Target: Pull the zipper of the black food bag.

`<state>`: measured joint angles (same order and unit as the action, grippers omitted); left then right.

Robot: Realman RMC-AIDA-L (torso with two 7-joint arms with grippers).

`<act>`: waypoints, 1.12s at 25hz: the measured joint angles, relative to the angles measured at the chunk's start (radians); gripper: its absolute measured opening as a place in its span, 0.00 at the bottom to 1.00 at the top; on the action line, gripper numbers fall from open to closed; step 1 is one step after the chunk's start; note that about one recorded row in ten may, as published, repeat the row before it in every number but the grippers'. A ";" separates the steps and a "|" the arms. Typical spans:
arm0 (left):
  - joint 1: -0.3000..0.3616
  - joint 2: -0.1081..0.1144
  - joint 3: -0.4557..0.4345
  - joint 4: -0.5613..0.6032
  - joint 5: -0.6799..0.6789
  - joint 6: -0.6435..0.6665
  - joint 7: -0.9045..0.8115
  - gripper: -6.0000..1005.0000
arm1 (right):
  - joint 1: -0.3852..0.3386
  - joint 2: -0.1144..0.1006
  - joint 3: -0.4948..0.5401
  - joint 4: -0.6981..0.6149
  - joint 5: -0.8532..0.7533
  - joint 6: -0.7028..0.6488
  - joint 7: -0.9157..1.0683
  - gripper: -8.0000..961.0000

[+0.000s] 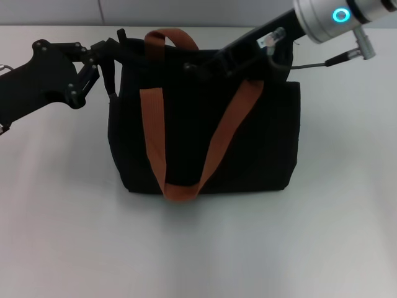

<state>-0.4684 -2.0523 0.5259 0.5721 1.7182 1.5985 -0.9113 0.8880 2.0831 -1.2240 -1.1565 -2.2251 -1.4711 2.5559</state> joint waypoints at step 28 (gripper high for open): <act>0.010 0.001 -0.001 0.000 -0.001 0.000 0.000 0.09 | -0.174 0.001 0.106 -0.280 -0.094 -0.116 0.061 0.10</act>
<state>-0.4585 -2.0509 0.5245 0.5721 1.7175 1.5984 -0.9111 0.7142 2.0842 -1.1175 -1.4367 -2.3195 -1.5868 2.6166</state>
